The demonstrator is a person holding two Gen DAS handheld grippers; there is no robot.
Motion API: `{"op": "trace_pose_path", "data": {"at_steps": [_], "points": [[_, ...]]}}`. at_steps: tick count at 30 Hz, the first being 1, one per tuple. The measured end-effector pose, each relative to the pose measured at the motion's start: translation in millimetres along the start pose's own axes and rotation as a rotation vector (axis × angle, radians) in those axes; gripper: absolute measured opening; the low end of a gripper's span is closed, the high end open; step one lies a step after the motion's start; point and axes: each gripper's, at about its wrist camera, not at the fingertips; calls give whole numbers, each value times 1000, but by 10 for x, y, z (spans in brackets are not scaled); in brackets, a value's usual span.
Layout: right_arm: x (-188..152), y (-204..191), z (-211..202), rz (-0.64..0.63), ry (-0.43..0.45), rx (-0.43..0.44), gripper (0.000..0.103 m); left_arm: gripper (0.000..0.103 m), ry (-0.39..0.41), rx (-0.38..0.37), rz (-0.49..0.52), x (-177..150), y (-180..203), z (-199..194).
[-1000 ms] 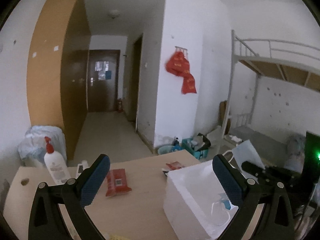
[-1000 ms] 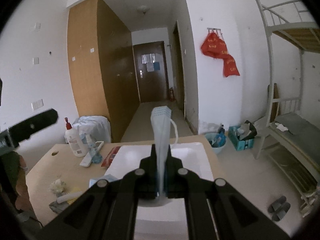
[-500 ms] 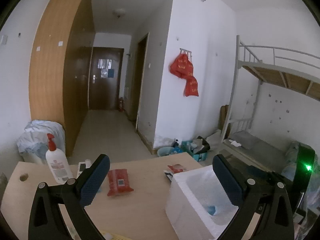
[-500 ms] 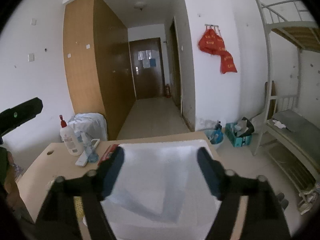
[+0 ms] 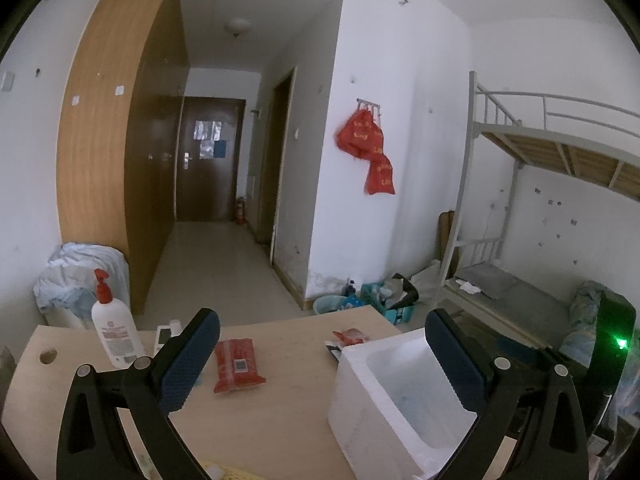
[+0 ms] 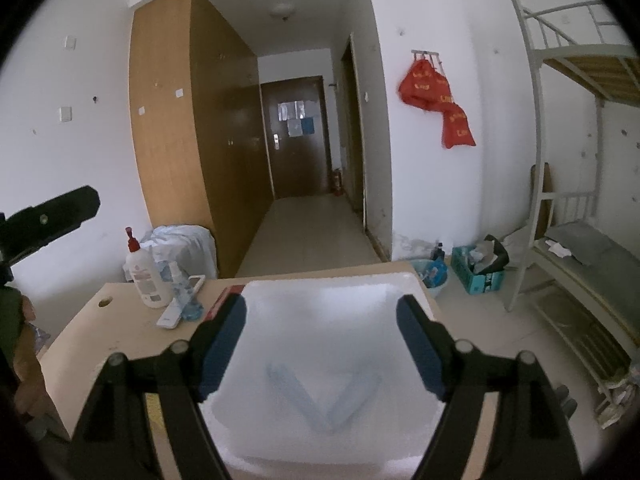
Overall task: Organize soft objects
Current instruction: 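Move both tools back over the table toward the floral wet-wipe pack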
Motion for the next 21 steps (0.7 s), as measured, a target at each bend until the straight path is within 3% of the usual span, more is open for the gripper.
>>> {"op": "trace_pose_path", "data": {"at_steps": [2,5,21], "points": [[-20,-35,-38,1,10,3,83,102,4,2,1,-5,-8,-10],[-57,-86,-87,5,27,17,102,102,4,20,12,-69,-22,-78],[-135,-502,-280,-5,75,93,103,103,13,139,-1,-282,-515,-594]]}}
Point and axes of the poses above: each gripper's, at about its wrist camera, not at the fingertips, and z roughly the way its jaws point, y to its right, x to its top, and after that the axes turned 11 degrees about x, right-handed
